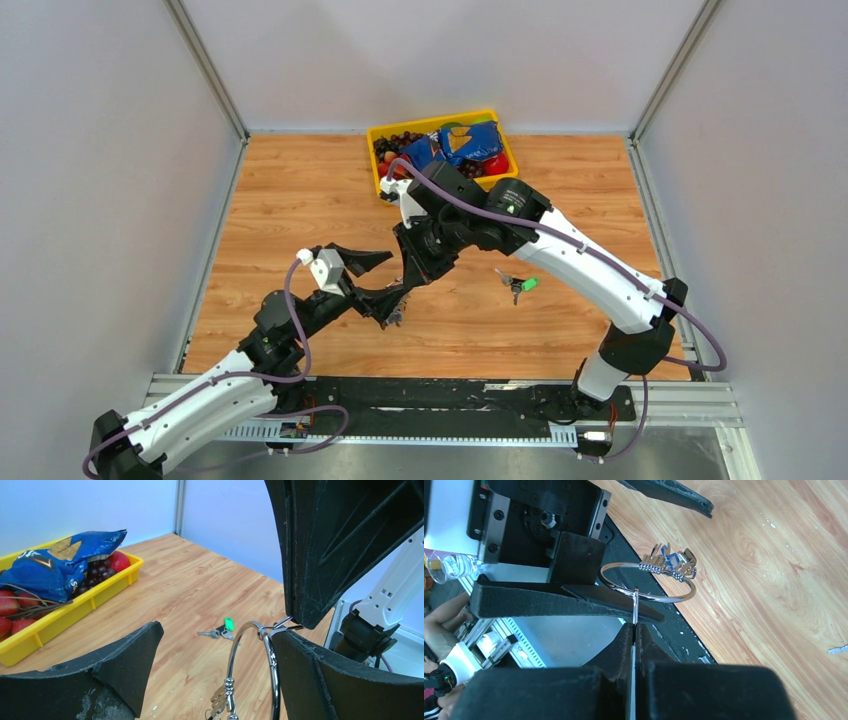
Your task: Put the keys on the keyring
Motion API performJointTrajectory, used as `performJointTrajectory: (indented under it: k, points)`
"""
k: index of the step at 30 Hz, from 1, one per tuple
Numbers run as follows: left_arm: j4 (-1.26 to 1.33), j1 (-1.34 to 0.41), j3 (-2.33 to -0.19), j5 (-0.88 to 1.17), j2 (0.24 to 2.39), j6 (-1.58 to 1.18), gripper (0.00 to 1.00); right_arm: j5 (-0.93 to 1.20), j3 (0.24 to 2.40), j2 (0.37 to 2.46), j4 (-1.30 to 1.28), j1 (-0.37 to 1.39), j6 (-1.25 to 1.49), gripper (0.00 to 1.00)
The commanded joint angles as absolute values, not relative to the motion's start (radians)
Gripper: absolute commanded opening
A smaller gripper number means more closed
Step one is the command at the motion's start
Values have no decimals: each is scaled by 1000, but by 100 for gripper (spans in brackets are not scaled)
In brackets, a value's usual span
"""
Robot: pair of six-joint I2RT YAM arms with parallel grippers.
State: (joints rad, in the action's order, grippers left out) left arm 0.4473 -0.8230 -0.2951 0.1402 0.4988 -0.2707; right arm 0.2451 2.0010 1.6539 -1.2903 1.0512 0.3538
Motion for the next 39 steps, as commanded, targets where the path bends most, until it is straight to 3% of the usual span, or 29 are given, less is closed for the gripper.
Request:
performJointTrajectory:
  k: [1,8,12,21,24,26,34,39]
  points:
    - [552,-834,-289,136,528,-220,89,278,2063,1655,-1284,1053,396,0]
    - [589,-849,-278,145,543,-205,77,289,2063,1658,-1281,1053,409,0]
    - [618,-855,-273,161,546,-201,60,294,2057,1656,-1276,1053,415,0]
    - [678,-863,-273,217,548,-205,36,304,2033,1654,-1261,1053,423,0]
    - [684,-864,-276,229,548,-208,13,310,2030,1654,-1254,1053,426,0]
    - [688,-864,-277,236,546,-210,3,314,2026,1653,-1247,1052,426,0]
    - [668,-867,-294,247,521,-223,1,310,1992,1622,-1228,1053,428,2]
    - [629,-866,-302,225,509,-224,1,267,1970,1592,-1210,1053,422,24]
